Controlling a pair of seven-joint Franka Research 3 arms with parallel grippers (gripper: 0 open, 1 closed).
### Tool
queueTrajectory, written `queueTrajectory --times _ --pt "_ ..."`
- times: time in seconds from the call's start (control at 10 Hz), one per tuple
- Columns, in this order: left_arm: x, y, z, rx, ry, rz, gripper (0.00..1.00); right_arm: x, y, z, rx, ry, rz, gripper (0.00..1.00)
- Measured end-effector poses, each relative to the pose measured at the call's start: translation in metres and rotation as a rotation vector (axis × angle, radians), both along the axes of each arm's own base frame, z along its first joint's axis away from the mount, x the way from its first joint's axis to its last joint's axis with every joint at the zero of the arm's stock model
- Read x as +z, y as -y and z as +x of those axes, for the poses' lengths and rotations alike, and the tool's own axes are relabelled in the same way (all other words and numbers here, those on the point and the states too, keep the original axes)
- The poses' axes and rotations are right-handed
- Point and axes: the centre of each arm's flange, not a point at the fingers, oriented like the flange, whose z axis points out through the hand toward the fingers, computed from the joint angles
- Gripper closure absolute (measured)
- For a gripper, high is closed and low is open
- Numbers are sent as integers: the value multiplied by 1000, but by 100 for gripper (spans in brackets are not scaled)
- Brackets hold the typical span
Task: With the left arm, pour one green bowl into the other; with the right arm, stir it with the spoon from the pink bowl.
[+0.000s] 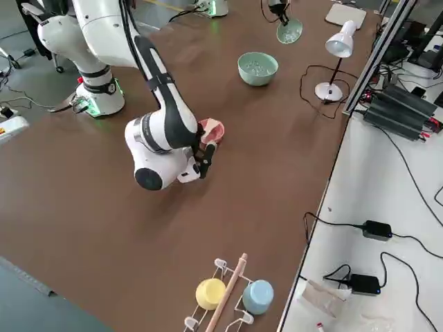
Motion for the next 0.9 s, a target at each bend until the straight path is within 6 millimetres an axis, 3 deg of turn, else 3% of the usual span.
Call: queueTrajectory --times 0.4,0.6,0.9 --pt "-48 46 -48 -43 170 122 96 46 -4 14 -20 -56 -19 95" --pt "-69 54 -59 -57 283 197 96 58 -7 16 -19 -53 -24 95" --pt "-90 60 -67 -70 389 262 96 61 -9 16 -13 -55 -18 95"
